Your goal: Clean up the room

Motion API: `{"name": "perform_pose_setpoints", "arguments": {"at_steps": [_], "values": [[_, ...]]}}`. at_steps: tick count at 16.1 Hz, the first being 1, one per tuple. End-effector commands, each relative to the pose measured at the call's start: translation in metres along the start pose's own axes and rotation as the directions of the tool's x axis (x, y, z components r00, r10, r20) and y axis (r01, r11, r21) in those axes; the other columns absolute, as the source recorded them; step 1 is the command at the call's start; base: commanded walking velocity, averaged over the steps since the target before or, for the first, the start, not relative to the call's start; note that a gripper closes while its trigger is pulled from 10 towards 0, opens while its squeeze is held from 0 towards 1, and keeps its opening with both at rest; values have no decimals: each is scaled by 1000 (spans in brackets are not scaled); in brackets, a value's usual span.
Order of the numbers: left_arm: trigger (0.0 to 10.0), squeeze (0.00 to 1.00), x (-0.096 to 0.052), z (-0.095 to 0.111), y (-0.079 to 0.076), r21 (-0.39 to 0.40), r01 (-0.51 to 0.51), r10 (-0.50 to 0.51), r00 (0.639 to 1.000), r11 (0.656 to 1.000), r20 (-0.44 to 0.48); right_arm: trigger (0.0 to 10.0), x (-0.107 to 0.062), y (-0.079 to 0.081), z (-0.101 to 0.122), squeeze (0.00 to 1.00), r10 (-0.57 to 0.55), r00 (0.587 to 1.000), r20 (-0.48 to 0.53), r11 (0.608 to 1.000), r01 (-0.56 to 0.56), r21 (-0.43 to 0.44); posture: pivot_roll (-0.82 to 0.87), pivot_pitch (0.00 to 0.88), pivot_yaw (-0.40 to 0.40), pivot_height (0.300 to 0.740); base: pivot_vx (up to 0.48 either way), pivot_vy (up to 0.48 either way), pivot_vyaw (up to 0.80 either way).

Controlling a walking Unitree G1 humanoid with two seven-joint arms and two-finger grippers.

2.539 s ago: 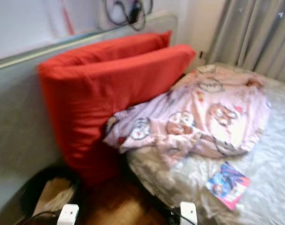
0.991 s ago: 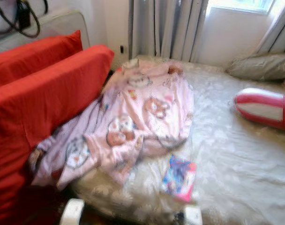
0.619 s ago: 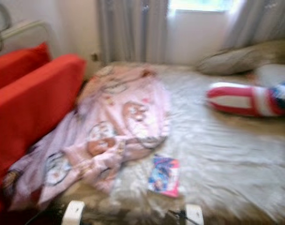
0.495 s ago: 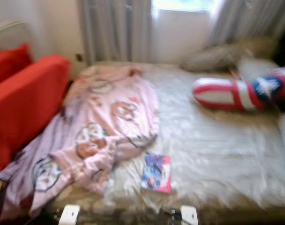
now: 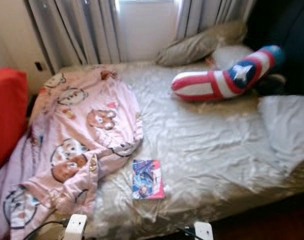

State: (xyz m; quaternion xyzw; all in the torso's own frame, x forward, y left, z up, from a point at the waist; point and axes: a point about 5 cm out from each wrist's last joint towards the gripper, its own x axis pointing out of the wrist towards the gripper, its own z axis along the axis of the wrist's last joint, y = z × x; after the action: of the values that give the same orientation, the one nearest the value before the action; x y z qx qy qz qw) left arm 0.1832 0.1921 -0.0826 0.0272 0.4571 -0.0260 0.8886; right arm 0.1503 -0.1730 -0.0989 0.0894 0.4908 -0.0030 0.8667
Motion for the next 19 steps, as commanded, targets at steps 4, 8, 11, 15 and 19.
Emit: {"name": "perform_pose_setpoints", "arguments": {"at_steps": [4,8,11,15,19], "values": [[10000,0,0,-1,-1,7,-1,2,1000,1000,-5,10000,1,0,7,0,0,1000,25,1000,1,-27,4,0,-9,740,0,0,0],[10000,0,0,1,-3,-43,-7,8,1000,999,14,10000,0,0,5,0,-2,1000,27,1000,3,-29,-9,0,-3,740,0,0,383],[10000,0,2,33,-4,-98,7,12,982,995,190,10000,-1,-1,7,0,-20,995,101,1000,20,2,-25,0,0,740,0,0,0],[10000,0,-1,85,-1,-114,40,11,910,993,415,10000,-3,-2,14,0,-32,979,201,999,34,-7,-26,0,-5,740,0,0,0],[10000,0,-12,105,-4,-69,85,-28,810,994,586,10000,-11,-2,84,0,-74,838,541,997,77,17,-65,0,-12,740,0,0,0]]}}
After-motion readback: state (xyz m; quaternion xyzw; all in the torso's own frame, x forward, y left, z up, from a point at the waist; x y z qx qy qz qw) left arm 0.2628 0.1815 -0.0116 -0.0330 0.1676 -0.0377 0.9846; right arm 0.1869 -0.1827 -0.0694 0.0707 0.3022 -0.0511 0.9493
